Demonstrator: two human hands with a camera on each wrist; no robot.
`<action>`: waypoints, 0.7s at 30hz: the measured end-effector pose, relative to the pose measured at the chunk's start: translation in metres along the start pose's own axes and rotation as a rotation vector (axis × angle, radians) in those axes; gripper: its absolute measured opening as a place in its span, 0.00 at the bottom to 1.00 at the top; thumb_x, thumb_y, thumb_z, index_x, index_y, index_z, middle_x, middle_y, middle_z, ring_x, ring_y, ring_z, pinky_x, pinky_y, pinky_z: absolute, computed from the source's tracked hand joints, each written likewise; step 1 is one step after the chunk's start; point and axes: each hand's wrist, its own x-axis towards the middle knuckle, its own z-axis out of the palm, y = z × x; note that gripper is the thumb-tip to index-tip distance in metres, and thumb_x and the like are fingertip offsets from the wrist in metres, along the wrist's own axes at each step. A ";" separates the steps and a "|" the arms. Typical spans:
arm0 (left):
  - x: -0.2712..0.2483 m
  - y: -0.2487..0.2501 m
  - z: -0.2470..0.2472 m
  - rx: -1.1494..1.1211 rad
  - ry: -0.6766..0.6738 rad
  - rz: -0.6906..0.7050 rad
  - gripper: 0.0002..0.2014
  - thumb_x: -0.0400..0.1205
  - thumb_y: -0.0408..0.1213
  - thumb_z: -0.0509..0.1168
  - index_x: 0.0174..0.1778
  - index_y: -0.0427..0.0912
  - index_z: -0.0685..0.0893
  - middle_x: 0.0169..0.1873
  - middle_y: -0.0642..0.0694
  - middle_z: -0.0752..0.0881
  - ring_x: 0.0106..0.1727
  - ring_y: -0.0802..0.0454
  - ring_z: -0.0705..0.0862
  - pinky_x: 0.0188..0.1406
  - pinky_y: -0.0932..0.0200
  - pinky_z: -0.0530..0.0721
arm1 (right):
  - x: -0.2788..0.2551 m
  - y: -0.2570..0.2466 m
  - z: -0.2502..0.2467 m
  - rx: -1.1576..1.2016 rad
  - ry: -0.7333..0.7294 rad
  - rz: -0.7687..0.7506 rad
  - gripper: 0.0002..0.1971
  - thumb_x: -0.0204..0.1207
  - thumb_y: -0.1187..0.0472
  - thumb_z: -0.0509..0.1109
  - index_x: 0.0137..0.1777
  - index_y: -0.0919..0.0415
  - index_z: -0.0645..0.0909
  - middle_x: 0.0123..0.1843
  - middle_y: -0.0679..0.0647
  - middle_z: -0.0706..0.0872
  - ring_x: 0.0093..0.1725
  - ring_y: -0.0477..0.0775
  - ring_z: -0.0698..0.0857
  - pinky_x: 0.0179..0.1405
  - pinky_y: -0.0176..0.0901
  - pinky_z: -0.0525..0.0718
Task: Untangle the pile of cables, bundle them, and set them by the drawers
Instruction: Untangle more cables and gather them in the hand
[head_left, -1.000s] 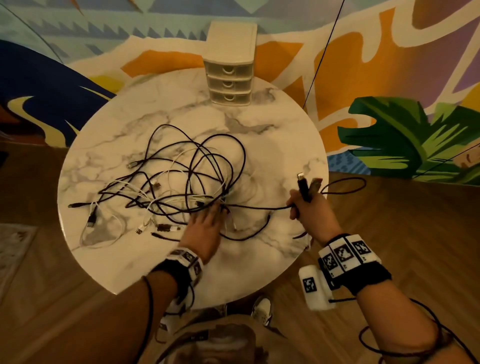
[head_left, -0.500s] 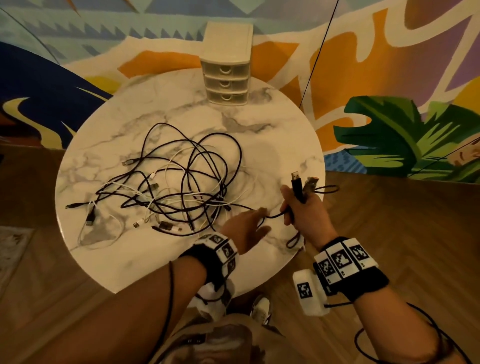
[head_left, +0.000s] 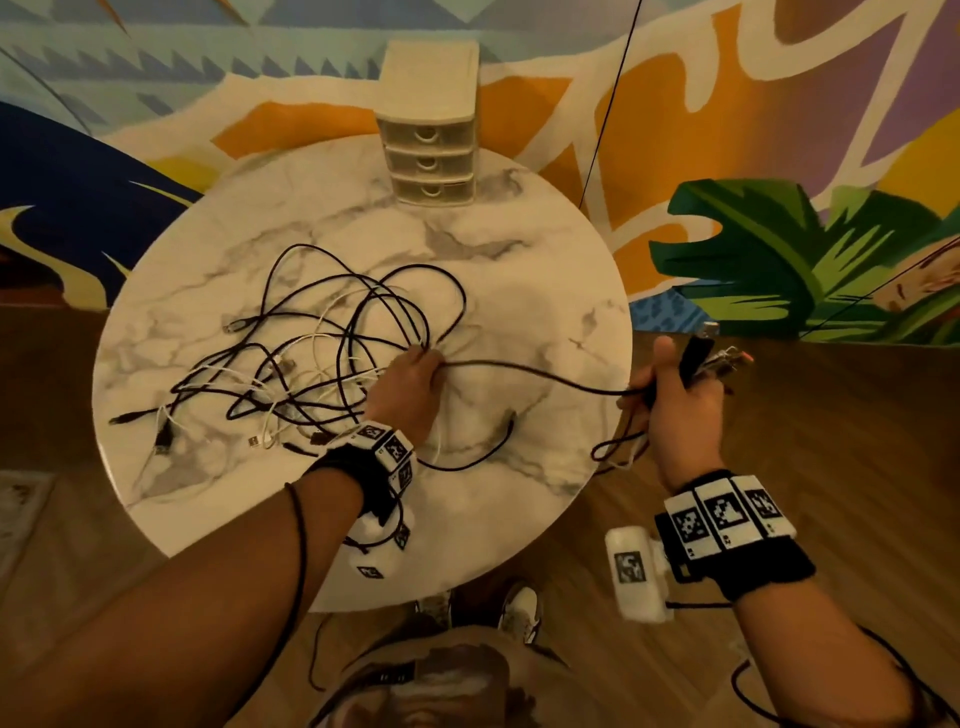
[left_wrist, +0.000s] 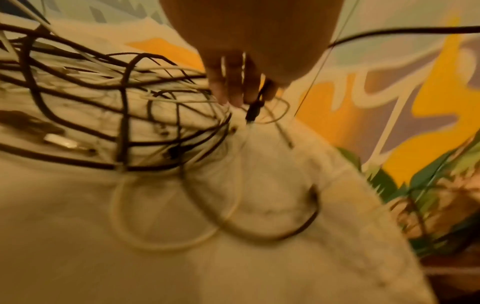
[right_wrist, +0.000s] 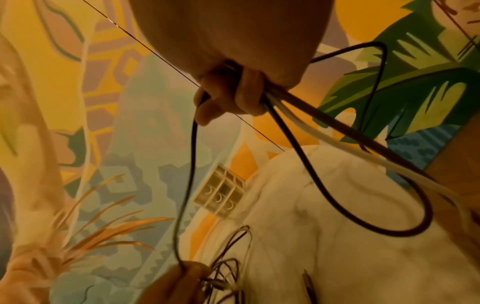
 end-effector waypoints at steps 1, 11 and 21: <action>0.002 0.005 -0.003 -0.051 0.084 0.041 0.13 0.85 0.41 0.56 0.60 0.39 0.81 0.53 0.40 0.79 0.53 0.40 0.80 0.46 0.50 0.79 | 0.002 -0.001 -0.003 0.011 0.031 -0.002 0.23 0.84 0.52 0.60 0.28 0.61 0.74 0.16 0.47 0.80 0.17 0.40 0.77 0.20 0.28 0.75; -0.012 0.075 -0.020 -0.268 -0.464 0.005 0.13 0.84 0.43 0.61 0.41 0.42 0.87 0.32 0.45 0.88 0.30 0.54 0.83 0.35 0.58 0.79 | 0.015 -0.011 -0.037 0.056 0.181 -0.031 0.25 0.83 0.47 0.60 0.24 0.56 0.74 0.18 0.49 0.81 0.18 0.42 0.75 0.23 0.34 0.73; -0.023 0.216 0.002 -0.234 -0.592 0.406 0.22 0.80 0.48 0.66 0.68 0.44 0.75 0.52 0.46 0.83 0.38 0.62 0.78 0.41 0.64 0.70 | 0.000 -0.008 -0.088 -0.081 0.126 -0.064 0.25 0.84 0.50 0.60 0.25 0.59 0.74 0.14 0.47 0.77 0.16 0.38 0.75 0.19 0.28 0.73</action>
